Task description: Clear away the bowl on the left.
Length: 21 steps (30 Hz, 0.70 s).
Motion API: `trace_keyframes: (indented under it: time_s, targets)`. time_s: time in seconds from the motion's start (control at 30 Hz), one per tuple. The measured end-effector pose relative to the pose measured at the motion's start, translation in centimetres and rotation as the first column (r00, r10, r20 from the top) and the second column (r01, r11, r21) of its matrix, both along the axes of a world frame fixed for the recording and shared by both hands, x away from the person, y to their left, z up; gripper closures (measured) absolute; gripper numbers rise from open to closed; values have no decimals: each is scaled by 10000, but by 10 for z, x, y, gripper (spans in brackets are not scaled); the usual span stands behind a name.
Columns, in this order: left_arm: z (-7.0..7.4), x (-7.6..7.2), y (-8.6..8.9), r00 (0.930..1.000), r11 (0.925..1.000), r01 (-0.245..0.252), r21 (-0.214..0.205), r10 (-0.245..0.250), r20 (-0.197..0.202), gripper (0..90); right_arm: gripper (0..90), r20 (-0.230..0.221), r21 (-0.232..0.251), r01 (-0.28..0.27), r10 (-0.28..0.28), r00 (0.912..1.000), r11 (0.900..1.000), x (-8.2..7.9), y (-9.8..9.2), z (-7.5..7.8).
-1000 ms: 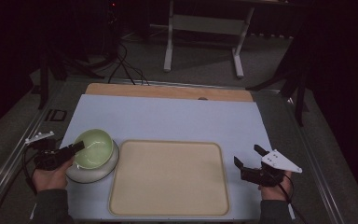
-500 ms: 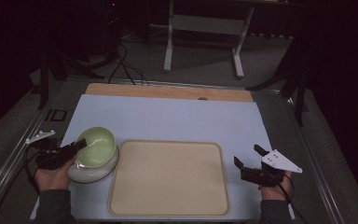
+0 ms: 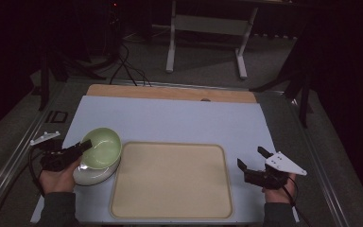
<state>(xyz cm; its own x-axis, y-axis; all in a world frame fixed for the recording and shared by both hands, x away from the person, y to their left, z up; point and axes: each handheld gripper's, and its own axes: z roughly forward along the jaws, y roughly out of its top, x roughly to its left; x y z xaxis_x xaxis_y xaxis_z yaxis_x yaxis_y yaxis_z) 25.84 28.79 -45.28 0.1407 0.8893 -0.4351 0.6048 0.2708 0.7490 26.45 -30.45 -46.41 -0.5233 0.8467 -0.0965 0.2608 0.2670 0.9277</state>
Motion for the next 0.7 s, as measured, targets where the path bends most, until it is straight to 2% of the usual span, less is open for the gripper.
trace_keyframes:
  time_s: [0.7]
  targets:
    - [1, 2, -17, 9996, 9995, 260, 153, -261, 45, 811, 118, 38, -11, 18, -18, 10000, 10000, 0, 0, 0]
